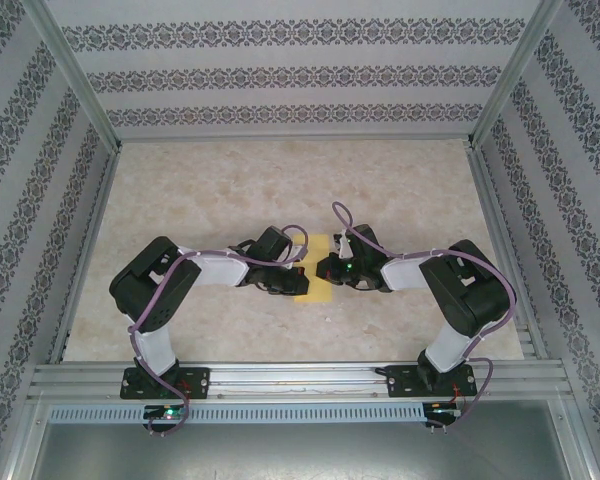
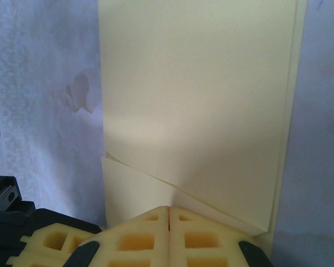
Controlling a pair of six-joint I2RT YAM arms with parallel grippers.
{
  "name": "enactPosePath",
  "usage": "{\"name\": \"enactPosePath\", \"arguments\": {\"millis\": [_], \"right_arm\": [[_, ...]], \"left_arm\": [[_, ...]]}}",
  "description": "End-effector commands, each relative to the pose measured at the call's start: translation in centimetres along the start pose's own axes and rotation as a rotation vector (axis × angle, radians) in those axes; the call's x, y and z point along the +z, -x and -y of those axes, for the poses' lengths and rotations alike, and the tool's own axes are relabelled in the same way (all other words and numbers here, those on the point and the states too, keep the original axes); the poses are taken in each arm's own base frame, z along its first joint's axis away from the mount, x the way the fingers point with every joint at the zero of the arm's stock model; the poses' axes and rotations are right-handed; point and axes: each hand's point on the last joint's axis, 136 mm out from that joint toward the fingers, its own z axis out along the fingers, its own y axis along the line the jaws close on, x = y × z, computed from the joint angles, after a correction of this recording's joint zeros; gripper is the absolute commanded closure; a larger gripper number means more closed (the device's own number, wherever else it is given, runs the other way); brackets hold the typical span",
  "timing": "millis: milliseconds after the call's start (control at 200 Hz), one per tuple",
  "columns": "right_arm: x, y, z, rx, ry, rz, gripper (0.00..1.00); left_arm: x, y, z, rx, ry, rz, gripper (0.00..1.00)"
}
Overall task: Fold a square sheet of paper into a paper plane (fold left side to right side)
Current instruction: Fold the triangle a second time at the center of the table.
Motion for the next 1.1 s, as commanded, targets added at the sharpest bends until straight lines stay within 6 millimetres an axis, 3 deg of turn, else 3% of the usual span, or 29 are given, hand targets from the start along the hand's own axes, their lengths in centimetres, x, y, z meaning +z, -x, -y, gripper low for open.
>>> {"name": "enactPosePath", "arguments": {"millis": [0, 705, 914, 1094], "right_arm": [[0.1, -2.5, 4.6, 0.062, -0.142, -0.066, 1.0], [-0.2, -2.1, 4.5, 0.061, -0.128, -0.064, 1.0], [-0.2, -1.6, 3.2, 0.046, -0.096, -0.06, 1.0], [-0.5, -0.6, 1.2, 0.022, -0.046, -0.047, 1.0]], "left_arm": [[0.0, -2.4, -0.7, 0.007, 0.031, -0.047, 0.99], [-1.4, -5.2, -2.0, -0.003, 0.083, -0.067, 0.99], [-2.2, -4.6, -1.4, 0.027, 0.086, -0.039, 0.98], [-3.6, -3.4, 0.0, 0.072, 0.065, 0.029, 0.91]]}}
